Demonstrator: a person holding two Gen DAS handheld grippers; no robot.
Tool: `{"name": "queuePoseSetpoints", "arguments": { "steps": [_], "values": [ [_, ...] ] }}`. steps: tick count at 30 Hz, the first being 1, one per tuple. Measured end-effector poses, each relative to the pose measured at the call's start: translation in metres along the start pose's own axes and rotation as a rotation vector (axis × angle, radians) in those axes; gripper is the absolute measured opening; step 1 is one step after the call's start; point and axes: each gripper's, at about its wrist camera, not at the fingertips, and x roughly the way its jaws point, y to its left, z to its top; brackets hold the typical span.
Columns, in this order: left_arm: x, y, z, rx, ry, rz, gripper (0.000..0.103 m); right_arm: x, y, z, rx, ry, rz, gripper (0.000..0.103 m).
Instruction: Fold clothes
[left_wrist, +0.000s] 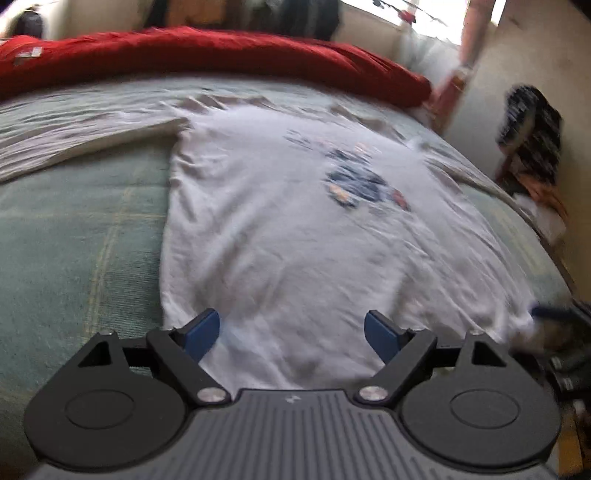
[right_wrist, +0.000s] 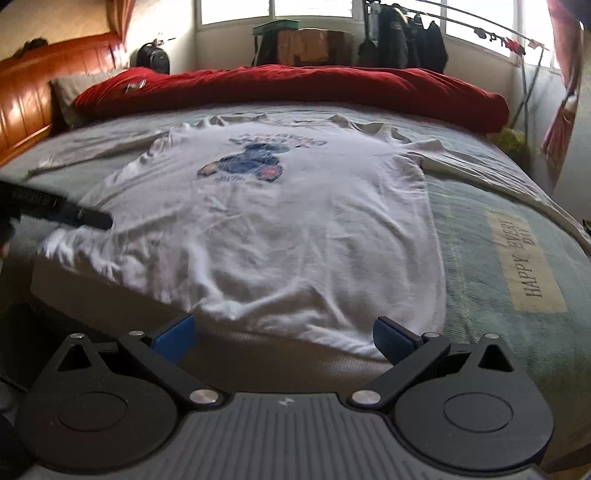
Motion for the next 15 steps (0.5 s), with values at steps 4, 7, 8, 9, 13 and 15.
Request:
{"name": "queuePoseSetpoints", "arguments": {
  "steps": [4,7,8,9,13,15],
  "values": [
    [-0.024,0.017,0.04,0.041,-0.08,0.009,0.086,0.002,0.0,0.021,0.028,-0.032,0.041,0.103],
    [-0.018,0.046,0.087,0.043,-0.163,0.065,0.086,0.01,0.002,0.041,0.067,-0.059,0.08,0.103],
    [-0.016,0.056,0.102,0.044,-0.191,0.084,0.086,0.014,0.002,0.047,0.082,-0.067,0.094,0.103],
    [-0.013,0.066,0.117,0.043,-0.218,0.102,0.086,0.018,0.003,0.051,0.096,-0.07,0.105,0.103],
    [0.041,0.118,0.157,-0.065,-0.17,0.104,0.086,0.033,0.004,0.062,0.137,-0.06,0.122,0.103],
    [0.067,0.137,0.165,-0.112,-0.149,0.11,0.086,0.041,0.004,0.064,0.141,-0.044,0.111,0.103]
  ]
}}
